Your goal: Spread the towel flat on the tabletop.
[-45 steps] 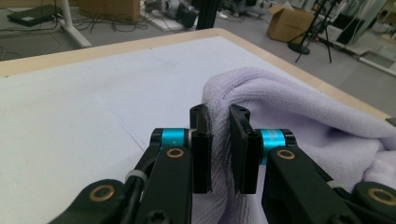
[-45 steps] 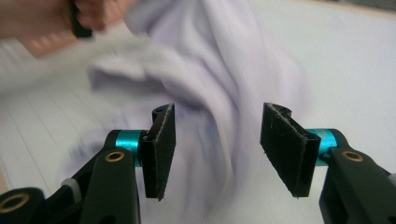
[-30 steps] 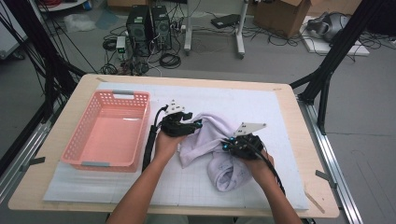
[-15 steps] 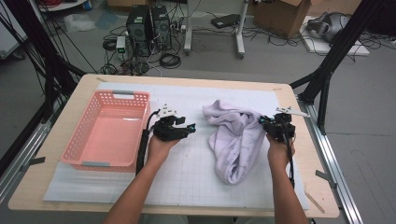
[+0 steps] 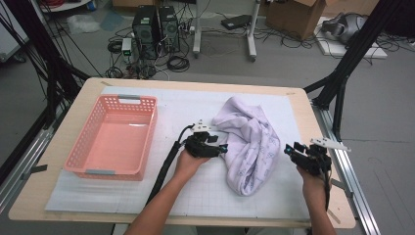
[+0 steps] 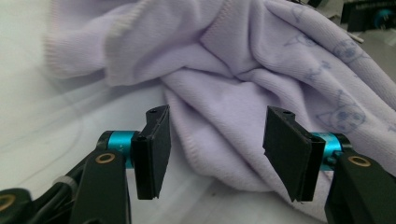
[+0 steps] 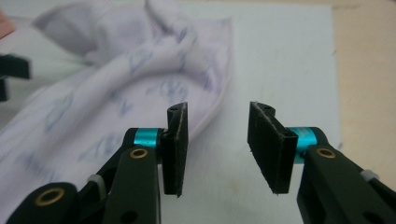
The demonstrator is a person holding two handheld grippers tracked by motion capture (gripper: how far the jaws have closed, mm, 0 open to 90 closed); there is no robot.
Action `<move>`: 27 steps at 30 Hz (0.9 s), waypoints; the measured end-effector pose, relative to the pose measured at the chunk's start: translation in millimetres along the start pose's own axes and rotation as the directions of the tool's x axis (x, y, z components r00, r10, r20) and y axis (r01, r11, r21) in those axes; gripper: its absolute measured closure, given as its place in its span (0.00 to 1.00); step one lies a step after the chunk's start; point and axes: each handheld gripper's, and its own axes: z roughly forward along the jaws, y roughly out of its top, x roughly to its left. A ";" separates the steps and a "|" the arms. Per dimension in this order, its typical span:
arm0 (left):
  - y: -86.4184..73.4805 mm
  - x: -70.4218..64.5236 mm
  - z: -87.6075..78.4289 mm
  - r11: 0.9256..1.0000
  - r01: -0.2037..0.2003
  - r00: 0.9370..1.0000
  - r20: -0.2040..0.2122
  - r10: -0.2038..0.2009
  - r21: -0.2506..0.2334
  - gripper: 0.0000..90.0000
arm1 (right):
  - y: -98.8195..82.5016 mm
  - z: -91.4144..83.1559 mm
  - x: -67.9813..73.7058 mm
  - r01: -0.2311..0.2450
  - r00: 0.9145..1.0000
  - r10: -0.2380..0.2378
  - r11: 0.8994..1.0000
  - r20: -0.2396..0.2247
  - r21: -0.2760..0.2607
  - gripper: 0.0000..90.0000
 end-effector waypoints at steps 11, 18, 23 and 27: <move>2.5 -34.9 36.1 0.980 -0.138 0.989 -0.041 0.145 0.142 0.85 | -36.2 7.5 23.4 -0.011 0.984 0.023 0.997 -0.176 0.074 0.54; 4.6 -33.4 2.4 0.979 -0.162 0.984 -0.050 0.169 0.125 0.90 | -38.1 21.8 38.7 0.081 0.969 -0.034 0.980 -0.246 0.183 0.94; -12.6 -31.9 -36.5 0.978 -0.177 0.979 -0.079 0.186 0.113 0.90 | -37.6 15.6 28.1 0.100 0.989 -0.080 0.983 -0.128 0.154 0.97; -31.1 -32.9 -62.7 0.981 -0.161 0.982 -0.081 0.170 0.103 0.90 | -40.5 5.1 5.0 0.032 0.999 -0.030 0.992 -0.019 0.126 0.97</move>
